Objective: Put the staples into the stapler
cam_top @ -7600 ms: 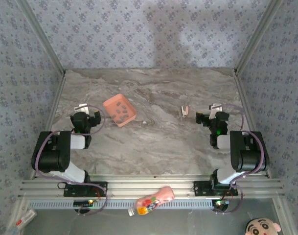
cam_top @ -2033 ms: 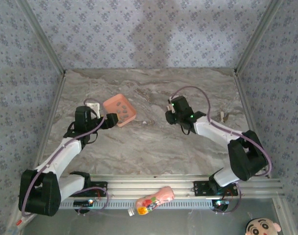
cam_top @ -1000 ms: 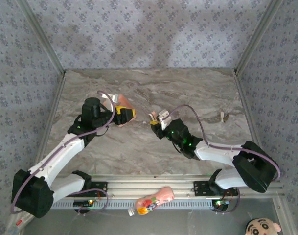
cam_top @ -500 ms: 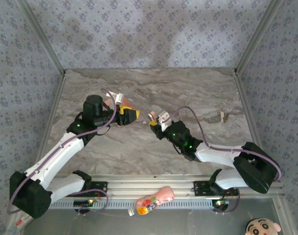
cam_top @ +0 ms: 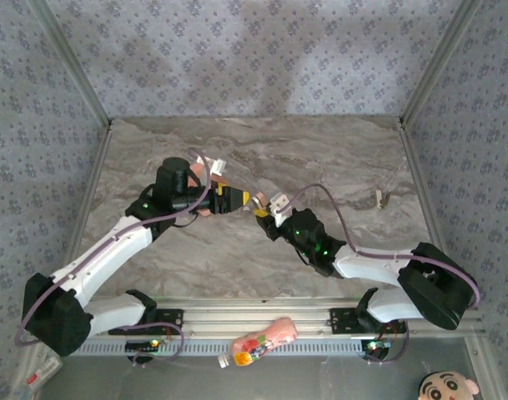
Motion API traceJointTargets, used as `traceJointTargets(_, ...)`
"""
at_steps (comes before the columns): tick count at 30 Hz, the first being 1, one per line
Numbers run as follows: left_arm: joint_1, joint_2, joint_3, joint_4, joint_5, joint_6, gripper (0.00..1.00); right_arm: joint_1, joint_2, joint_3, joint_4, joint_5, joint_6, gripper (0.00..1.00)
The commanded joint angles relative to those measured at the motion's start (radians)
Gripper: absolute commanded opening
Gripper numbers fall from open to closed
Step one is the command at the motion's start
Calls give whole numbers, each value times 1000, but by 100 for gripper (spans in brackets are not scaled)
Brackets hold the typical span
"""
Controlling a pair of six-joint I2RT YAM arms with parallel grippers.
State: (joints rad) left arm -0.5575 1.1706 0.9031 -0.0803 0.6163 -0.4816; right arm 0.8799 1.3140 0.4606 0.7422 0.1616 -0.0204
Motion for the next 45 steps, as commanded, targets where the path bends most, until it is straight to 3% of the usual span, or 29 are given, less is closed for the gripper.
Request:
traceJointTargets(1, -12, 34, 37, -2, 22, -6, 60, 9, -26, 1, 45, 12, -21, 28)
traceJointTargets(11, -55, 102, 64, -15, -60, 9, 56, 14, -29, 14, 39, 4, -27, 28)
traceJointTargets(45, -99, 213, 114, -41, -66, 31, 40, 24, -38, 22, 21, 21, -36, 28)
